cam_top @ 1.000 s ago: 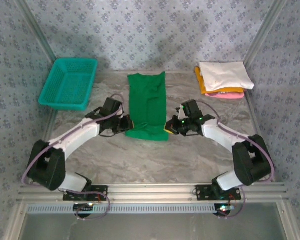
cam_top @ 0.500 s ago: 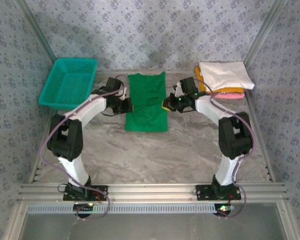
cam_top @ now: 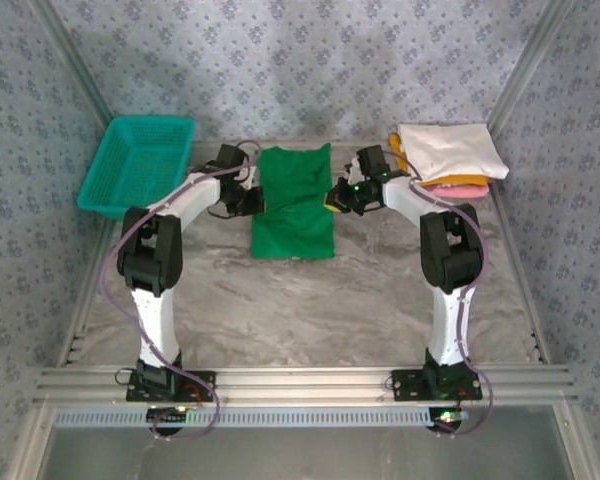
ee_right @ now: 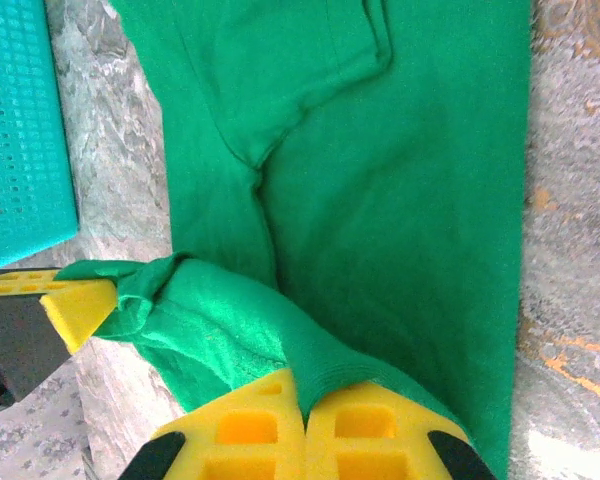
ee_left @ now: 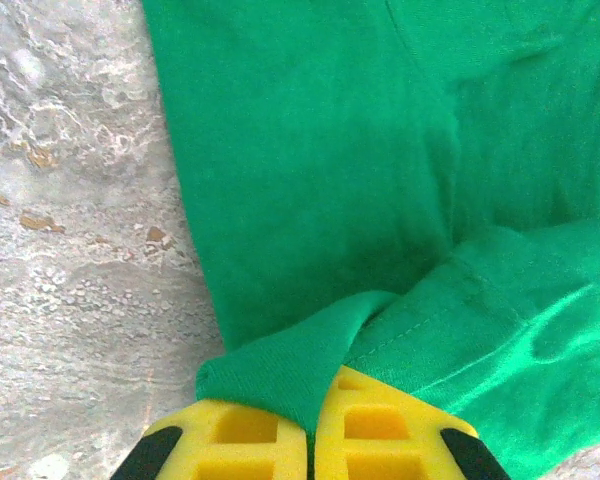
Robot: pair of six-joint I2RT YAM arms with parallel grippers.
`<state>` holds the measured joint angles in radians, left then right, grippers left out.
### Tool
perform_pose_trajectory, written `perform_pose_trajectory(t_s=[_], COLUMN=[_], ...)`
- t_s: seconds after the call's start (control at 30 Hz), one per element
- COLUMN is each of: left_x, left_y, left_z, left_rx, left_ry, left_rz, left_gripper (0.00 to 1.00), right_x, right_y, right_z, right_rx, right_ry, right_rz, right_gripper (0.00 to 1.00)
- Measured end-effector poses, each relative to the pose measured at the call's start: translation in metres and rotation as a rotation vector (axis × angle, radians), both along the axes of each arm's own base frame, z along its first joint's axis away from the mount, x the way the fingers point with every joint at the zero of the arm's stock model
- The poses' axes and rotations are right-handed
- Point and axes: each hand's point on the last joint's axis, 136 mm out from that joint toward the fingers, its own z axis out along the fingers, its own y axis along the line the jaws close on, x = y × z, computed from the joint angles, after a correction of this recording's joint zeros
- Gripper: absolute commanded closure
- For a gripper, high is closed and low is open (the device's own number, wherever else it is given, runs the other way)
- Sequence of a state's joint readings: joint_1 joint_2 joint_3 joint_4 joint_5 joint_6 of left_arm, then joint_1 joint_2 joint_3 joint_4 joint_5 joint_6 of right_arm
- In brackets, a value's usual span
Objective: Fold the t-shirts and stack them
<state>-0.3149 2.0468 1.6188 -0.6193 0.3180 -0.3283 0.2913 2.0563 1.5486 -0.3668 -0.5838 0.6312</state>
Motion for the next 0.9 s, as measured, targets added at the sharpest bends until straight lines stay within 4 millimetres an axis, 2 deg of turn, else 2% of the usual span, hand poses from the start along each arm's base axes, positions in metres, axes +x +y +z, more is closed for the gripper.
perform_pose_trajectory(t_s=[0.17, 0.2, 0.23, 0.27, 0.33, 0.37, 0.4, 0.43, 0.57, 0.63, 0.67, 0.7, 0.8, 0.87, 0.9], left_x=[0.021, 0.024, 0.027, 0.030, 0.041, 0.048, 0.055, 0.062, 0.082, 0.082, 0.077, 0.068, 0.031, 0.004, -0.011], left_y=[-0.005, -0.005, -0.005, -0.005, -0.004, -0.003, -0.001, 0.002, 0.017, 0.022, 0.022, 0.022, 0.013, 0.005, 0.001], left_z=[0.004, 0.005, 0.005, 0.005, 0.004, 0.004, 0.006, 0.008, 0.031, 0.047, 0.054, 0.061, 0.074, 0.069, 0.060], left_rx=[0.011, 0.015, 0.020, 0.027, 0.049, 0.060, 0.072, 0.085, 0.133, 0.148, 0.150, 0.151, 0.133, 0.107, 0.093], left_ry=[-0.027, -0.029, -0.034, -0.030, -0.042, -0.050, -0.059, -0.069, -0.140, -0.178, -0.195, -0.209, -0.245, -0.267, -0.256], left_rz=[-0.014, -0.015, -0.017, -0.018, -0.013, -0.004, 0.005, 0.021, 0.075, 0.092, 0.096, 0.094, 0.072, 0.045, 0.028], left_gripper=[1.00, 0.96, 0.82, 0.64, 0.41, 0.33, 0.30, 0.29, 0.29, 0.34, 0.37, 0.41, 0.68, 0.87, 0.92], right_x=[0.017, 0.020, 0.024, 0.027, 0.040, 0.050, 0.058, 0.066, 0.082, 0.082, 0.078, 0.069, 0.034, 0.003, -0.012], right_y=[-0.002, -0.002, -0.002, -0.001, 0.002, 0.004, 0.006, 0.006, -0.003, -0.009, -0.012, -0.014, -0.013, -0.007, -0.002], right_z=[0.008, 0.010, 0.011, 0.012, 0.015, 0.017, 0.018, 0.019, 0.029, 0.039, 0.045, 0.050, 0.063, 0.063, 0.060], right_rx=[0.000, 0.000, -0.001, -0.003, 0.003, 0.007, 0.011, 0.015, 0.022, 0.015, 0.012, 0.007, 0.008, 0.006, 0.003], right_ry=[-0.028, -0.034, -0.044, -0.040, -0.043, -0.053, -0.061, -0.070, -0.085, -0.109, -0.127, -0.140, -0.168, -0.184, -0.181], right_rz=[-0.009, -0.010, -0.011, -0.014, -0.019, -0.022, -0.026, -0.032, -0.062, -0.068, -0.066, -0.060, -0.030, 0.001, 0.021], right_gripper=[1.00, 0.99, 0.90, 0.76, 0.54, 0.44, 0.39, 0.39, 0.42, 0.44, 0.50, 0.63, 0.82, 1.00, 1.00])
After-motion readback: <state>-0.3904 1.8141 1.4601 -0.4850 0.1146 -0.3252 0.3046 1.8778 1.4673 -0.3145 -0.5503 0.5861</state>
